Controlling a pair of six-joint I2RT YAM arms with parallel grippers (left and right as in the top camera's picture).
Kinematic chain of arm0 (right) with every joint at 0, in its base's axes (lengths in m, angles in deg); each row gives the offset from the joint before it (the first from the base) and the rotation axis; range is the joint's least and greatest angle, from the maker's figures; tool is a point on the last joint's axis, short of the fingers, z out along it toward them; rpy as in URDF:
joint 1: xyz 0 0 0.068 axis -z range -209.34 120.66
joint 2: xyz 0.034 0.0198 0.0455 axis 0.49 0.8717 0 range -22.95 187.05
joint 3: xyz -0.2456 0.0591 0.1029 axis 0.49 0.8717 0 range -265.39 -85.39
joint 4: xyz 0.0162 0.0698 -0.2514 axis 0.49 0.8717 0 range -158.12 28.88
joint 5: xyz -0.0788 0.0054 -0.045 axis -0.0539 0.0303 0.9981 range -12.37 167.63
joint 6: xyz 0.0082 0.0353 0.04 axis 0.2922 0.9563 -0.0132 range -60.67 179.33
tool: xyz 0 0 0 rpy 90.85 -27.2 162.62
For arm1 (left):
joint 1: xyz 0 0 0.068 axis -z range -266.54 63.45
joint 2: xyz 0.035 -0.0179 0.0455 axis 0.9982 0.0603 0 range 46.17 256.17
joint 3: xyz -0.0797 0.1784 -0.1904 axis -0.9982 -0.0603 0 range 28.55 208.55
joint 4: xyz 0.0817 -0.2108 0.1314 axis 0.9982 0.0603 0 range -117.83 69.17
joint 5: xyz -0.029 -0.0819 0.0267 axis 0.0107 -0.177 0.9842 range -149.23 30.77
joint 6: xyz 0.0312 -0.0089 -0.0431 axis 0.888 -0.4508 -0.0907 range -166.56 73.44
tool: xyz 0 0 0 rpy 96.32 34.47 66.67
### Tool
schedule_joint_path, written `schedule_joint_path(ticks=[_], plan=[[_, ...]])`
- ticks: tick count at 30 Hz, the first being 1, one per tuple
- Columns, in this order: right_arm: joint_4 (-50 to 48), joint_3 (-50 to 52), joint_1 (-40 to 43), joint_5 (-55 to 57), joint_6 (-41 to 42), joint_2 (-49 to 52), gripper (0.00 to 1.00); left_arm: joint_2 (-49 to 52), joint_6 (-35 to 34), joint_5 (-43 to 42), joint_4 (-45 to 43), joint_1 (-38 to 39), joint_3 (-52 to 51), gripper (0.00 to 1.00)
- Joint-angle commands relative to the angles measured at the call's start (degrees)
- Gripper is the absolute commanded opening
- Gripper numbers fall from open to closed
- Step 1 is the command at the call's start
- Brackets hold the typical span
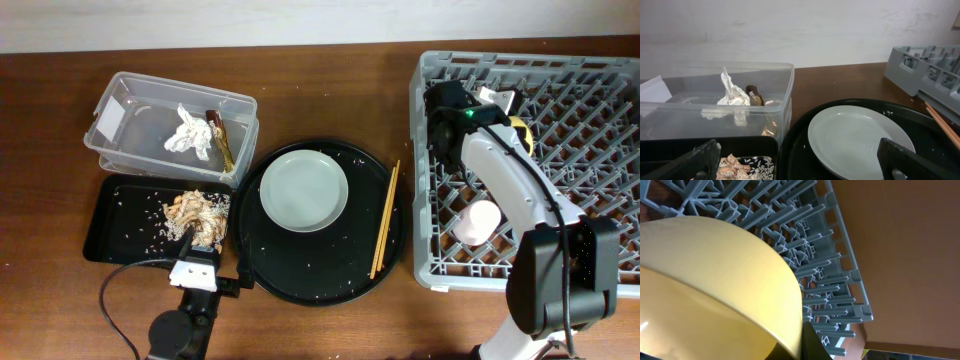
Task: Sort waste into correct bins and load items into the dishwasher rack
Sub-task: 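Place the yellow bowl in the dish rack with the right gripper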
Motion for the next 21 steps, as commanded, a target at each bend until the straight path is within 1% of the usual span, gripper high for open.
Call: schedule_joint_path(ticks=[1, 2, 3, 6, 8, 11, 14, 19, 21], plan=[[-3.65, 0.20, -0.76, 0.42, 0.42, 1.11, 0.04, -0.46, 0.70, 0.20, -0.13, -0.44, -0.33, 0.99], [-5.62, 0.20, -0.11, 4.74, 0.39, 1.11, 0.04, -0.46, 0.70, 0.20, -0.13, -0.44, -0.33, 0.99], [-6.62, 0.20, 0.52, 5.25, 0.22, 1.11, 0.04, -0.46, 0.70, 0.20, -0.13, -0.44, -0.33, 0.99], [-5.86, 0.26, 0.81, 0.96, 0.28, 1.11, 0.04, -0.46, 0.70, 0.20, -0.13, -0.44, -0.33, 0.99], [-7.02, 0.26, 0.94, 1.33, 0.24, 1.11, 0.04, -0.46, 0.70, 0.20, -0.13, -0.44, -0.33, 0.99], [-6.86, 0.24, 2.45, 4.87, 0.24, 1.11, 0.04, -0.46, 0.70, 0.20, -0.13, -0.44, -0.33, 0.99], [-2.34, 0.26, 2.56, -3.28, 0.28, 1.11, 0.04, -0.46, 0.70, 0.20, -0.13, -0.44, -0.33, 0.99], [5.73, 0.24, -0.33, -12.09, 0.48, 1.11, 0.04, -0.46, 0.70, 0.20, -0.13, -0.44, -0.33, 0.99], [9.73, 0.20, -1.99, -14.29, 4.00, 1.09, 0.04, -0.46, 0.70, 0.20, -0.13, -0.44, -0.33, 0.99]])
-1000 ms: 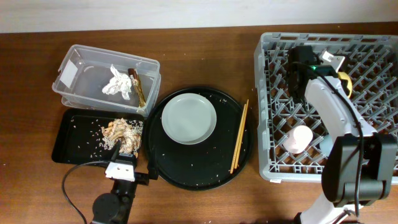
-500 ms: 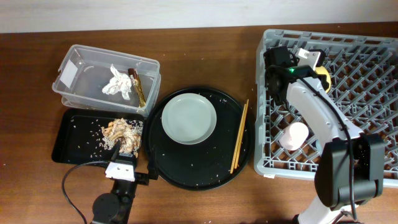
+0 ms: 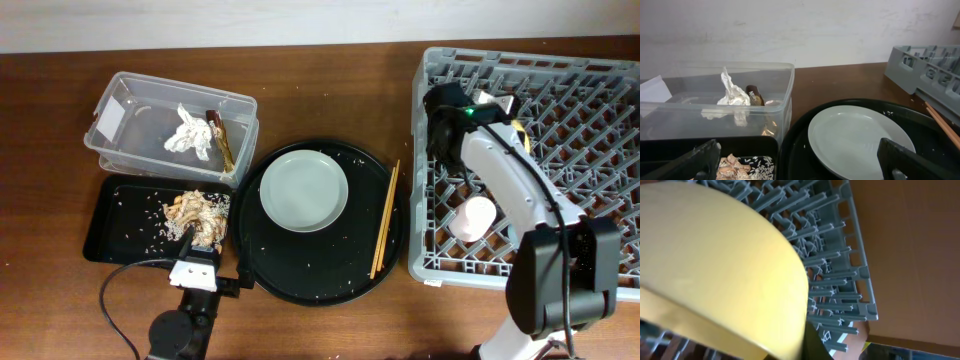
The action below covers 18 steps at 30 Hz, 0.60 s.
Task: Sort waste into correct bins and load items into the dishwasher rack
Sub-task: 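Place the yellow bowl in the dish rack with the right gripper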
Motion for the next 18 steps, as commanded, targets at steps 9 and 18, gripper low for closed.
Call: schedule_joint_path(ticks=[9, 18], plan=[[10.49, -6.73, -2.38, -18.03, 4.22, -3.61, 0.53, -0.46, 0.70, 0.20, -0.11, -0.44, -0.33, 0.99], [9.40, -12.24, -9.81, -65.22, -11.89, -6.10, 0.52, -0.46, 0.70, 0.20, -0.11, -0.44, -0.33, 0.99]])
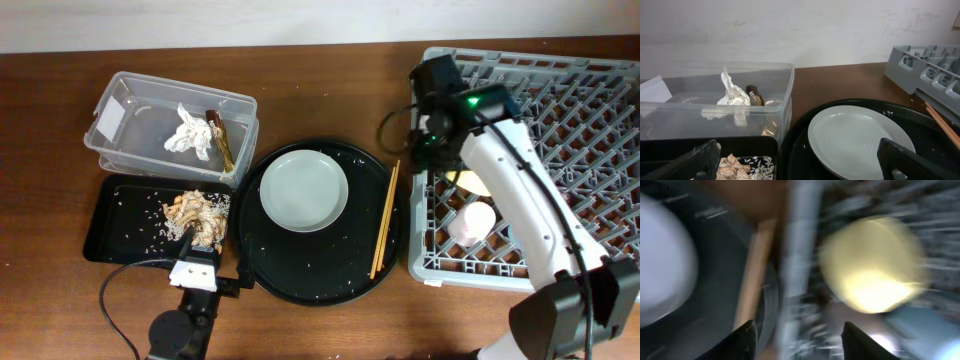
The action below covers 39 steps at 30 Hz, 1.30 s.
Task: Sort waste into correct bins and load items into the dishwasher rack
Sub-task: 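Place the yellow bowl in the dish rack with the right gripper, then grasp the white plate and stand it in the dish rack, right gripper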
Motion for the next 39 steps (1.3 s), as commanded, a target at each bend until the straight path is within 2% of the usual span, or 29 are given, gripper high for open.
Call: schedule_joint_path(ticks=[1, 3, 5, 6, 8, 10, 11, 14, 15, 17, 19, 21, 22, 25, 27, 30, 32, 33, 36, 39], plan=[[-1.29, 2.16, -4.44, -18.93, -1.14, -0.09, 0.49, -0.46, 0.70, 0.20, -0.11, -0.44, -0.33, 0.99], [-3.98, 5.90, -7.76, -19.74, 1.99, 0.33, 0.45, -0.46, 0.70, 0.20, -0.11, -0.44, -0.33, 0.99], [-10.80, 11.74, -12.33, -22.12, 2.36, 1.03, 0.46, -0.46, 0.70, 0.20, -0.11, -0.44, -0.33, 0.99], [-14.64, 14.32, -14.08, -21.75, 4.09, 1.42, 0.52, -0.46, 0.70, 0.20, -0.11, -0.44, -0.33, 1.00], [-28.52, 22.40, -16.79, -16.65, 11.80, 2.36, 0.64, -0.46, 0.70, 0.20, -0.11, -0.44, -0.33, 0.99], [-38.82, 27.82, -15.26, -14.29, 17.62, 3.26, 0.65, -0.46, 0.70, 0.20, -0.11, -0.44, -0.33, 0.99], [-41.62, 28.85, -13.92, -14.78, 17.88, 4.20, 0.63, -0.46, 0.70, 0.20, -0.11, -0.44, -0.33, 0.99], [-42.84, 28.85, -12.81, -14.53, 17.86, 7.39, 0.57, -0.46, 0.70, 0.20, -0.11, -0.44, -0.33, 0.99], [-43.36, 28.85, -12.85, -14.56, 17.86, 8.37, 0.52, -0.46, 0.70, 0.20, -0.11, -0.44, -0.33, 0.99], [-44.11, 28.85, -12.90, -14.93, 17.92, 9.51, 0.36, -0.46, 0.70, 0.20, -0.11, -0.44, -0.33, 0.99], [-44.52, 28.87, -12.96, -15.37, 18.12, 10.78, 0.31, -0.46, 0.70, 0.20, -0.11, -0.44, -0.33, 0.99], [-44.00, 28.87, -12.79, -15.39, 18.08, 11.63, 0.07, -0.46, 0.70, 0.20, -0.11, -0.44, -0.33, 0.99], [-43.28, 28.83, -12.33, -15.39, 18.03, 11.30, 0.04, -0.46, 0.70, 0.20, -0.11, -0.44, -0.33, 0.99], [-37.75, 27.41, -8.61, -12.98, 16.31, 4.92, 0.04, -0.46, 0.70, 0.20, -0.11, -0.44, -0.33, 0.99], [-33.42, 25.42, -5.38, -8.48, 11.04, -3.32, 0.04, -0.46, 0.70, 0.20, -0.11, -0.44, -0.33, 0.99], [-29.18, 24.33, 0.66, 9.90, 7.65, -18.91, 0.04, -0.46, 0.70, 0.20, -0.11, -0.44, -0.33, 0.99], [-29.35, 24.33, 5.97, 20.63, 7.54, -26.10, 0.04, -0.46, 0.70, 0.20, -0.11, -0.44, -0.33, 0.99], [-30.99, 24.33, 9.73, 25.33, 4.74, -28.96, 0.04, -0.46, 0.70, 0.20, -0.11, -0.44, -0.33, 0.99], [-36.65, 24.35, 19.28, 28.81, -5.70, -30.69, 0.04, -0.46, 0.70, 0.20, -0.11, -0.44, -0.33, 0.99], [-38.95, 24.35, 26.49, 28.81, -8.68, -26.12, 0.04, -0.46, 0.70, 0.20, -0.11, -0.44, -0.33, 0.99]])
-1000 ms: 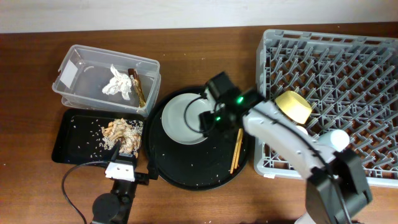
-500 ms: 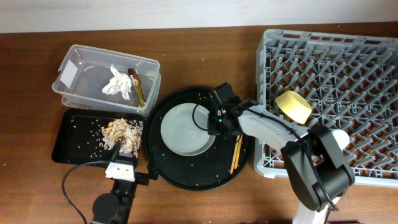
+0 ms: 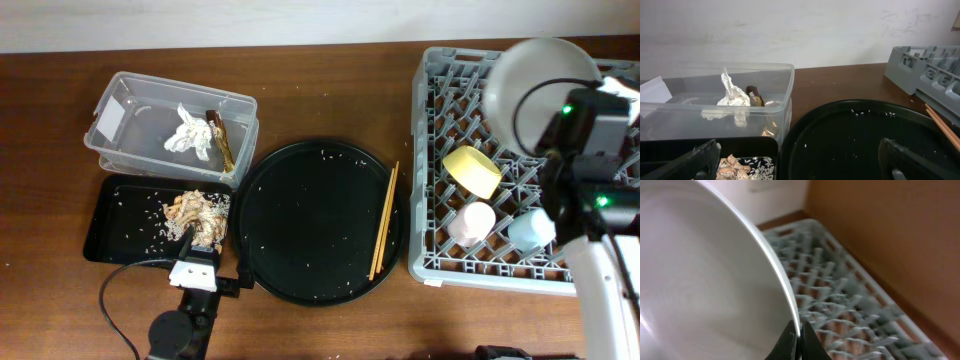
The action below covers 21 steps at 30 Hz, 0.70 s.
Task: Sort waste into correct bins and load items into the dishwasher rack
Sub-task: 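Grasp the white plate and stand it in the dish rack, right gripper, then grasp the wooden chopsticks on the round tray with the right gripper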
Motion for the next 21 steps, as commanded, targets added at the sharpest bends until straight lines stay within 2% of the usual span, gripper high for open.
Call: schedule_joint_path(ticks=[1, 5, 11, 13, 16, 17, 19, 21], plan=[[-0.44, -0.11, 4.35, 2.86, -5.27, 6.27, 0.04, -0.28, 0.70, 0.20, -0.11, -0.44, -0.33, 0.99], [-2.25, -0.11, 4.20, 18.58, -6.69, 15.54, 0.04, -0.28, 0.70, 0.20, -0.11, -0.44, -0.33, 0.99], [-1.18, -0.11, 0.00, 18.12, -9.84, 18.47, 0.05, -0.28, 0.70, 0.20, -0.11, -0.44, -0.33, 0.99], [3.39, -0.11, -3.82, 14.71, -10.03, 18.47, 0.14, -0.28, 0.70, 0.20, -0.11, -0.44, -0.33, 0.99], [5.62, -0.42, -10.32, 13.46, -9.99, 18.27, 0.33, -0.28, 0.70, 0.20, -0.11, -0.44, -0.33, 0.99], [6.91, -1.84, -13.84, 13.40, -9.16, 17.46, 0.51, -0.28, 0.70, 0.20, -0.11, -0.44, -0.33, 0.99], [10.71, -5.20, -18.86, 8.92, -8.09, 16.15, 0.52, -0.28, 0.70, 0.20, -0.11, -0.44, -0.33, 0.99], [15.98, -9.86, -25.16, -2.01, -7.08, 15.28, 0.56, -0.28, 0.70, 0.20, -0.11, -0.44, -0.33, 0.99]])
